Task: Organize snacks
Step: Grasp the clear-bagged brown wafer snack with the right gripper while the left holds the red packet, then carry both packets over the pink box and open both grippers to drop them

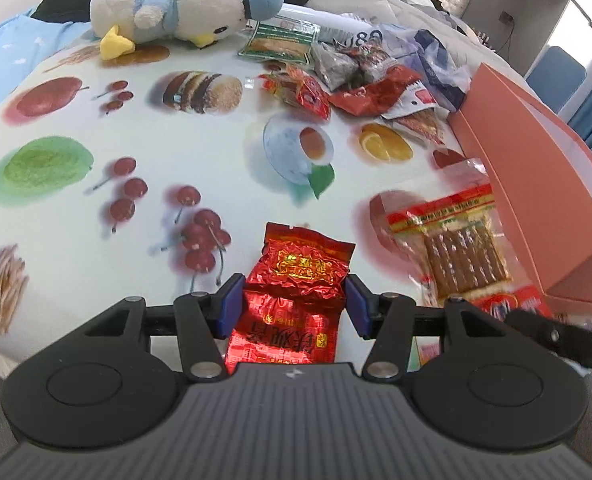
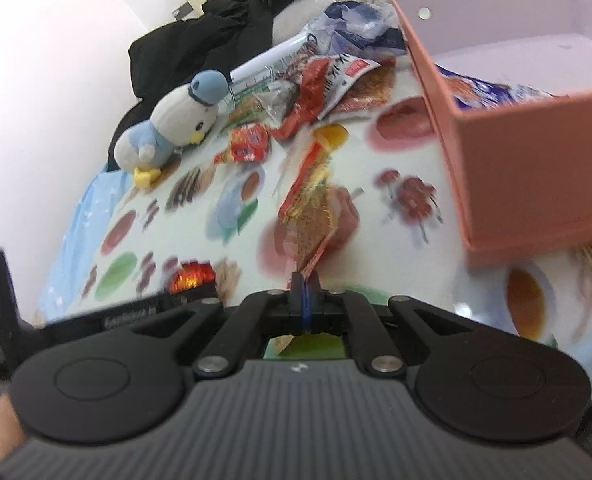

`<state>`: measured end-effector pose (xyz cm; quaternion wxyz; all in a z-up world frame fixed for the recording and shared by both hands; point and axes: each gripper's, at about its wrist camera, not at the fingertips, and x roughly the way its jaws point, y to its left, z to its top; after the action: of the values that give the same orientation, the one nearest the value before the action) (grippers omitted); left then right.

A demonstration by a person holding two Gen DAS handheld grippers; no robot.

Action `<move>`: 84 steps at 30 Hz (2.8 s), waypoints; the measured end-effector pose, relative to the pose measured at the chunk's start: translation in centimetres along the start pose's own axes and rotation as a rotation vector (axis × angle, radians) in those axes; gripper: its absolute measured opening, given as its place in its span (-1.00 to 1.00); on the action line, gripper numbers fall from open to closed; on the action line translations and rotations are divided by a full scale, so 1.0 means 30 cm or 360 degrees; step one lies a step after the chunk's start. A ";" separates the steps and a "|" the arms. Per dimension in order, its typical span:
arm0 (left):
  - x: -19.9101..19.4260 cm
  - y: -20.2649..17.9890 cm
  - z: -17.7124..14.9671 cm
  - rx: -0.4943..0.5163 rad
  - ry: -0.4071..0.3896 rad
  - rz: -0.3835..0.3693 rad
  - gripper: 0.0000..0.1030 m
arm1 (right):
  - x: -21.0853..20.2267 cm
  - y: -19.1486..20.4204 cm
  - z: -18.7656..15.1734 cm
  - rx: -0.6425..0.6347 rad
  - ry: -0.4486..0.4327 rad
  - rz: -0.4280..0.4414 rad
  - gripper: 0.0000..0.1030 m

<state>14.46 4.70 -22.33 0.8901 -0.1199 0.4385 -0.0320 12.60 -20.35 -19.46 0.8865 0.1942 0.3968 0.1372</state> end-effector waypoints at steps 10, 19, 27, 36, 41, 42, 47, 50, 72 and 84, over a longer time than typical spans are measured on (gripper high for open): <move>-0.008 -0.011 -0.021 -0.0005 -0.0010 -0.0008 0.16 | -0.070 -0.051 -0.088 -0.0095 0.0059 -0.0165 -0.21; 0.000 -0.015 -0.018 0.0014 -0.0013 -0.0016 0.16 | -0.024 -0.029 -0.066 -0.0183 -0.0048 -0.0170 0.58; -0.001 -0.001 -0.018 -0.0004 -0.0011 -0.0026 0.16 | 0.118 0.034 -0.053 -0.0491 -0.0068 -0.0324 0.57; 0.006 -0.011 -0.023 0.0039 -0.0016 -0.0008 0.15 | 0.167 0.058 -0.069 -0.0687 0.0011 -0.0311 0.47; 0.007 -0.017 -0.023 0.0038 -0.0013 -0.0012 0.15 | 0.172 0.083 -0.072 -0.0737 0.0031 -0.0270 0.05; 0.006 -0.017 -0.023 0.0034 -0.0012 -0.0016 0.15 | 0.171 0.091 -0.073 -0.0742 0.0032 -0.0283 0.05; -0.014 -0.009 -0.013 -0.0025 -0.0001 -0.0049 0.15 | 0.164 0.102 -0.062 -0.0719 0.0025 -0.0288 0.01; -0.043 -0.015 -0.002 -0.0039 -0.0013 -0.0060 0.15 | 0.149 0.107 -0.060 -0.0715 0.0025 -0.0283 0.00; -0.472 -0.203 0.107 0.0006 -0.0238 -0.0288 0.15 | -0.349 0.188 0.032 -0.0440 -0.0380 -0.0268 -0.03; -0.563 -0.449 0.119 0.0167 -0.0244 -0.0543 0.15 | -0.616 0.105 0.026 -0.0252 -0.0597 -0.0371 -0.03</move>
<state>7.56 -4.97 -3.94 0.9076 -0.1479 0.3406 -0.1960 0.94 -25.09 -5.54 0.9671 0.0990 0.2329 0.0262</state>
